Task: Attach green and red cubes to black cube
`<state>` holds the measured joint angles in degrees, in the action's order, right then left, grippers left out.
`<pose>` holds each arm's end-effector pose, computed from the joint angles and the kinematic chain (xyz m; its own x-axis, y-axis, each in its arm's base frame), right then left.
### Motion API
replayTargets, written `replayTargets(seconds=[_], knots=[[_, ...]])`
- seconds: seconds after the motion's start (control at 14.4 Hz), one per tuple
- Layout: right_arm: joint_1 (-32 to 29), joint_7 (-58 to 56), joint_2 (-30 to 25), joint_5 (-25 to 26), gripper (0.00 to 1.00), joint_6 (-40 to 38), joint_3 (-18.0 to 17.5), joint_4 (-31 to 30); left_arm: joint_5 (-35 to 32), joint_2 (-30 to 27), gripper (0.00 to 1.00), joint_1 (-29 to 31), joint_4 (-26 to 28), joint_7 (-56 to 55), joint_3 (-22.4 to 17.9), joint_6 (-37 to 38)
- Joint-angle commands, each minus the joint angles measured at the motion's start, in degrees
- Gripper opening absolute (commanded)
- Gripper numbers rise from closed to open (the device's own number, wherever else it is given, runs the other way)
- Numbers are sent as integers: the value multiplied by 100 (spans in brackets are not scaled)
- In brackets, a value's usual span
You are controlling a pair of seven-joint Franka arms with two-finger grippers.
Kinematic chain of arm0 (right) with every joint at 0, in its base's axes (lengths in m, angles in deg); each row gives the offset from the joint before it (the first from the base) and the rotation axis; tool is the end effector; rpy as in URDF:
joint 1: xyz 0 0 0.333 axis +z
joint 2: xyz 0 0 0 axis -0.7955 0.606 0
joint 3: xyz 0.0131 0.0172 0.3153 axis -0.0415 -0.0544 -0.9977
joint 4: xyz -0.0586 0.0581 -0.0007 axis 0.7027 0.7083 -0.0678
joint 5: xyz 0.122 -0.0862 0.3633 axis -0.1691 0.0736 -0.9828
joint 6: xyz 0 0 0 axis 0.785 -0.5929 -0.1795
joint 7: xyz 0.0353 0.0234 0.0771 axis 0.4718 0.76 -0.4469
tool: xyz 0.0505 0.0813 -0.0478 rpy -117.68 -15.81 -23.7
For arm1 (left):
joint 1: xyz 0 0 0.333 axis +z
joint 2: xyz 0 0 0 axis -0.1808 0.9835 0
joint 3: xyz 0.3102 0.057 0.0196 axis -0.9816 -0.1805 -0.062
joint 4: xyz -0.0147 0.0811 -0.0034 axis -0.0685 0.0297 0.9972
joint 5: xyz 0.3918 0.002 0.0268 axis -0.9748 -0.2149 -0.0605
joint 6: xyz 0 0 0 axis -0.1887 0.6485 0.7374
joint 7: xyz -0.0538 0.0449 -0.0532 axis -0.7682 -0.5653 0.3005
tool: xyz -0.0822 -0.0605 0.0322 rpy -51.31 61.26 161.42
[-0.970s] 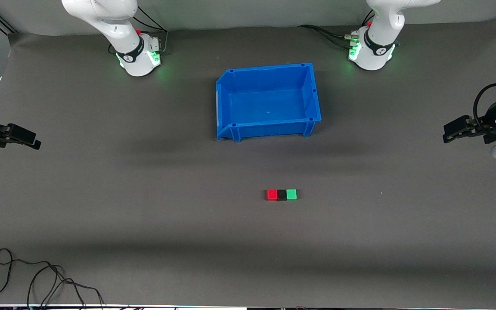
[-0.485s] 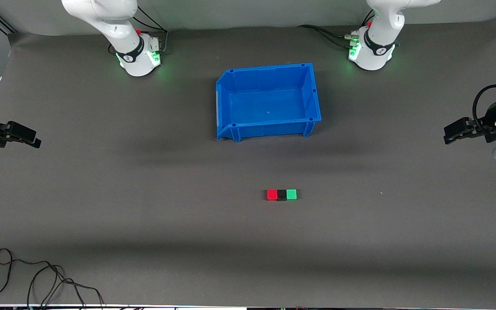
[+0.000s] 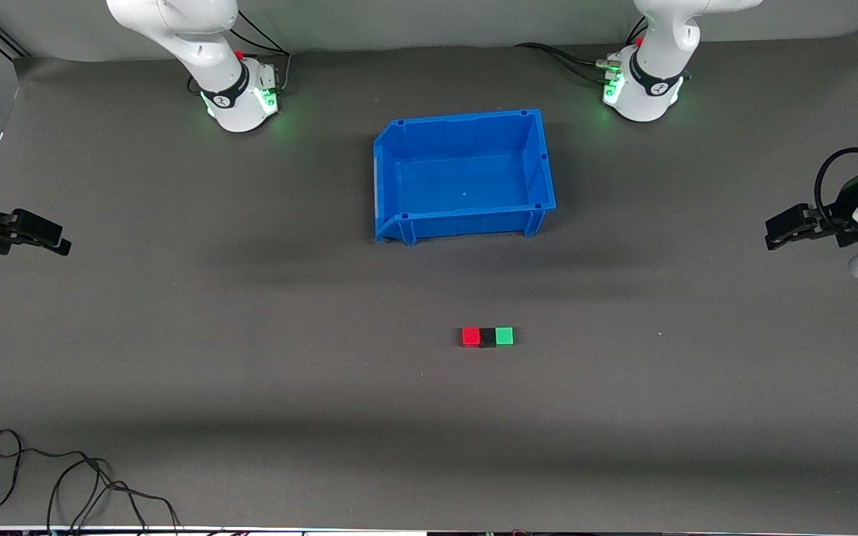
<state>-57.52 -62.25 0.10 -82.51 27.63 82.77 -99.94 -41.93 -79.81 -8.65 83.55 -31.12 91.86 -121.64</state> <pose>0.5779 -0.0496 0.5934 0.9981 -0.0617 -0.0079 -0.0618 -0.9980 -0.0135 0.5889 -0.0191 0.5951 0.9992 0.0206 -0.0348 0.0196 -0.9994 -0.0297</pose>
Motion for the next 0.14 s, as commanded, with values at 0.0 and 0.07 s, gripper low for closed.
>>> replayTargets(seconds=[0.0,0.07], knots=[[17,-108,-121,43,100,-54,4,-65,-75,57,100,-63,-145,-126,-11,130],[17,-99,-121,43,100,-54,-5,-73,-75,57,100,-63,-145,-153,-11,130]])
